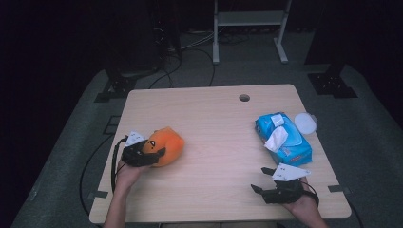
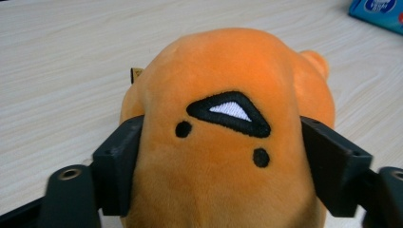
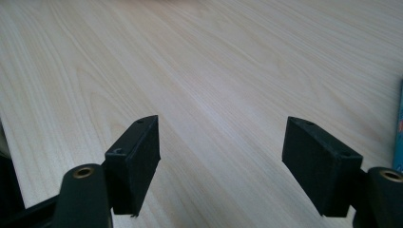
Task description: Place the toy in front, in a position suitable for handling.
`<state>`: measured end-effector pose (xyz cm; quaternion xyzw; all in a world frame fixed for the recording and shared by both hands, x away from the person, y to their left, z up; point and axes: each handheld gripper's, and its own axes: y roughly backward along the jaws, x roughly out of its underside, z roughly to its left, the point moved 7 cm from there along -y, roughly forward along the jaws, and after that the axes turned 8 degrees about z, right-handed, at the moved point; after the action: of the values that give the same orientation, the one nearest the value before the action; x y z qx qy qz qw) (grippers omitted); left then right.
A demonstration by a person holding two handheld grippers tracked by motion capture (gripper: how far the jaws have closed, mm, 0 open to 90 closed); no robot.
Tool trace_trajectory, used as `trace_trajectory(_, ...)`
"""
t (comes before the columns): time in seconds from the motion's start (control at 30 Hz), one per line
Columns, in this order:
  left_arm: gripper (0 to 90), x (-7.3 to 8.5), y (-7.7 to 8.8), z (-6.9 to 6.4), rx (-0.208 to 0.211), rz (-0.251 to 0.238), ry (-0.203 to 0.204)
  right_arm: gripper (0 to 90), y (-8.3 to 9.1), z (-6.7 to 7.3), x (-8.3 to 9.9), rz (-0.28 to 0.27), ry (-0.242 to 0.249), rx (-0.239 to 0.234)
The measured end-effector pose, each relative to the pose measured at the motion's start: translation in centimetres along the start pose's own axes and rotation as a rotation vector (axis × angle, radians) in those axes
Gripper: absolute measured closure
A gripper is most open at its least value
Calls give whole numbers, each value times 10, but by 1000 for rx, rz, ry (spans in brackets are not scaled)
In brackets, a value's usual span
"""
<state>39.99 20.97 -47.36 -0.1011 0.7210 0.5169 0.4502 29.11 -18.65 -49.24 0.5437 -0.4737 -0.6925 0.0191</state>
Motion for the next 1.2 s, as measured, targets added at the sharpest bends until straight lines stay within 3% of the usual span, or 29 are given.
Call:
trace_trajectory(0.3, 356, -9, 10, -1, 18, -85, 54, 276, 1, -1, 0, -5, 0, 1)
trace_trajectory(0.53, 359, -20, 23, -8, 84, -172, 88, 276, 2, -1, 0, -7, 3, 0)
trace_trajectory(0.7, 360, -28, 30, -18, 102, -200, 60, 276, 2, -1, 0, -7, 0, 0)
trace_trajectory(0.83, 359, -37, 34, -34, 146, -224, 38, 277, 2, -1, -1, -8, 1, 1)
trace_trajectory(0.87, 359, -41, 35, -45, 167, -227, 13, 277, 2, -2, 0, -8, 0, 3)
trace_trajectory(1.13, 358, -50, 30, -83, 235, -207, -62, 276, 5, -5, 0, -17, -7, 11)
trace_trajectory(1.17, 358, -50, 30, -83, 235, -207, -62, 276, 6, -6, 0, -17, -9, 12)
trace_trajectory(1.2, 358, -50, 27, -94, 253, -199, -82, 276, 6, -6, 0, -19, -9, 13)
